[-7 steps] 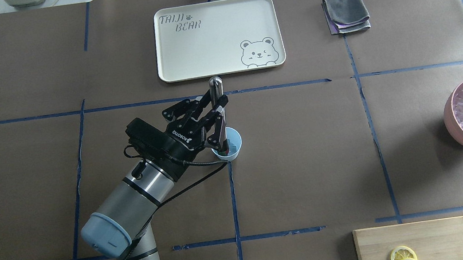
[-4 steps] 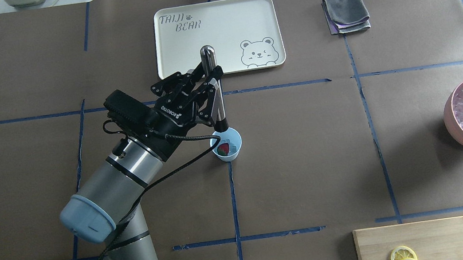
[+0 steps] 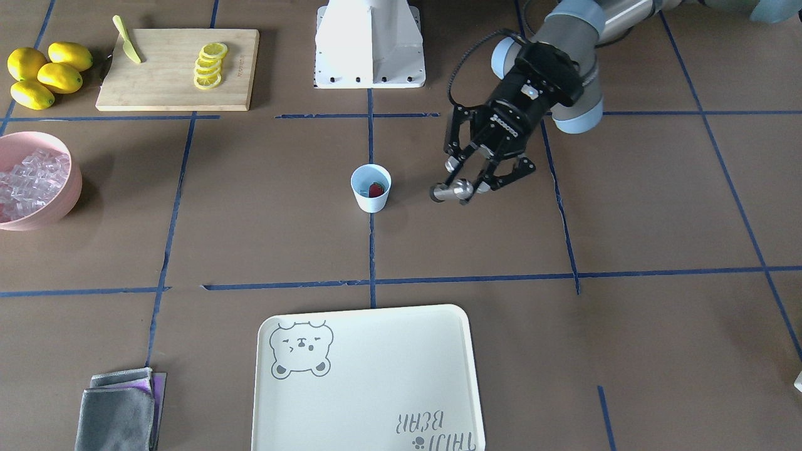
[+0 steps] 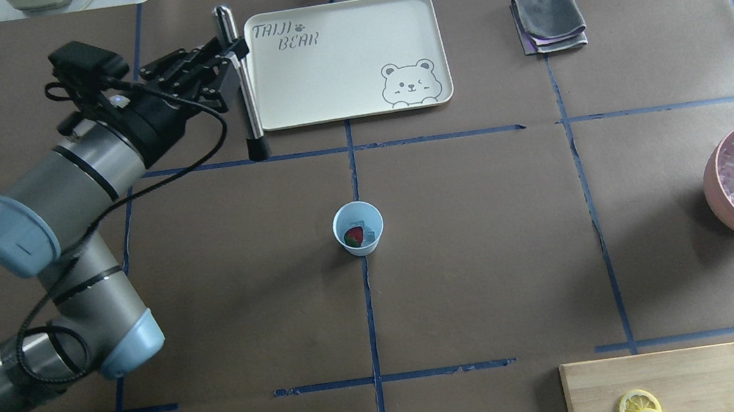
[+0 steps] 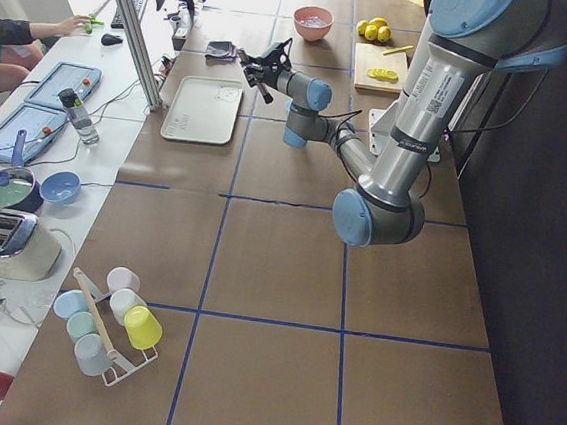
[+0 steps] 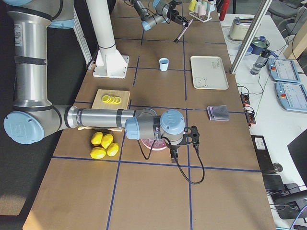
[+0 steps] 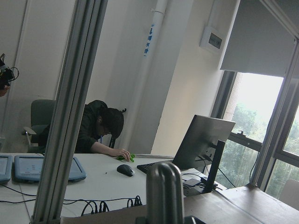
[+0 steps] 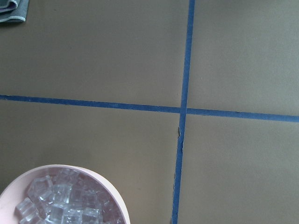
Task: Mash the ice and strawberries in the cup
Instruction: 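Lift the pestle out of the cup with the left gripper and withdraw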
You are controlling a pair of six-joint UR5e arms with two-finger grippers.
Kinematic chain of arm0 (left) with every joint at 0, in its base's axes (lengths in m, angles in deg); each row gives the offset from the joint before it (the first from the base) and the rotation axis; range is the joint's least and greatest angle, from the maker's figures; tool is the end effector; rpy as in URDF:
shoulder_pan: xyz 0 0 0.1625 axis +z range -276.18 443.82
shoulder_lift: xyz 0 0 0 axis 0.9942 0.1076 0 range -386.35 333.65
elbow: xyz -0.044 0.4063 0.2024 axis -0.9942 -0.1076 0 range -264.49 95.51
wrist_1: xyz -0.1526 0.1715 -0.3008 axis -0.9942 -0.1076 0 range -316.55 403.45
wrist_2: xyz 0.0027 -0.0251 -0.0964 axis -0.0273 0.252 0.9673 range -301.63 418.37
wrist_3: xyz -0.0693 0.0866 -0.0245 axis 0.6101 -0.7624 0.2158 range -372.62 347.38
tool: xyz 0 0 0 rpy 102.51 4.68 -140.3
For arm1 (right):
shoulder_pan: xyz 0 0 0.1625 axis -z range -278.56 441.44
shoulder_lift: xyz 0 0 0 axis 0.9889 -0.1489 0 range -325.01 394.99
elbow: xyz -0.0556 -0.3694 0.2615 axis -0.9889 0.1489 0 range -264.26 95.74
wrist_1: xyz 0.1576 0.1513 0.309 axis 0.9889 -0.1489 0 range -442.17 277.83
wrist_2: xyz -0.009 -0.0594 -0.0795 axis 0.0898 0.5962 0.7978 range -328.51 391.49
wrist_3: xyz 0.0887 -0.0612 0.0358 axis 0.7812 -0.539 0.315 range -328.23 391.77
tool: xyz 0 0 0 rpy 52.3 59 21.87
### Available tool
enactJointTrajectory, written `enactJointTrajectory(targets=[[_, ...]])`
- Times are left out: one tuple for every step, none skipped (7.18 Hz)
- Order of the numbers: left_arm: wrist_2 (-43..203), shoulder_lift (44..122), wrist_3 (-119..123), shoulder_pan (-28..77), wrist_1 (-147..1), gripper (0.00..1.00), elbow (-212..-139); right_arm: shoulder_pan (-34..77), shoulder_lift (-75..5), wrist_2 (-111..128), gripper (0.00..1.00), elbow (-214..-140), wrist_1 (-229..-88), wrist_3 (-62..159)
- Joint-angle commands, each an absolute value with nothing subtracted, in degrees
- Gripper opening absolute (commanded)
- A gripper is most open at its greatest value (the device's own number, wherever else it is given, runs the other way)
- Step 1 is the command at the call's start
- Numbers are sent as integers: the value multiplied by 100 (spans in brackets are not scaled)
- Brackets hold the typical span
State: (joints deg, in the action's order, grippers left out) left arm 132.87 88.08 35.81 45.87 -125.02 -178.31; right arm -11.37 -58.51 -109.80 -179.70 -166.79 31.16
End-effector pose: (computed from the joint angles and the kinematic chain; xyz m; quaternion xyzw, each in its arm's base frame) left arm 0.3541 -0.4837 0.2832 0.5704 0.5597 -0.0895 0.5944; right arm 0.0659 -0.4312 0.6634 0.0704 -0.4300 -0.0104 0.9000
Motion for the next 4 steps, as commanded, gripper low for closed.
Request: enactJointTrajectory(targets=[[14925,8178,4344,3344,-11803,0,-17810,-1129,-5783,-10966,100,-17963,-16681,3125],[15655,8080,4407,2842,-11252,0,-17783,-1129,-5773,-10975,100,-17962,-16681,3133],[16420,7887,4407,2384,-10933,0,-17714,-1129,-5764,-10975,100,-17980,-16672,3142],[17054,7468,4407,2101,-10826,0,-17713,-1129,-5721,-10975,100,-18006,-16672,3142]])
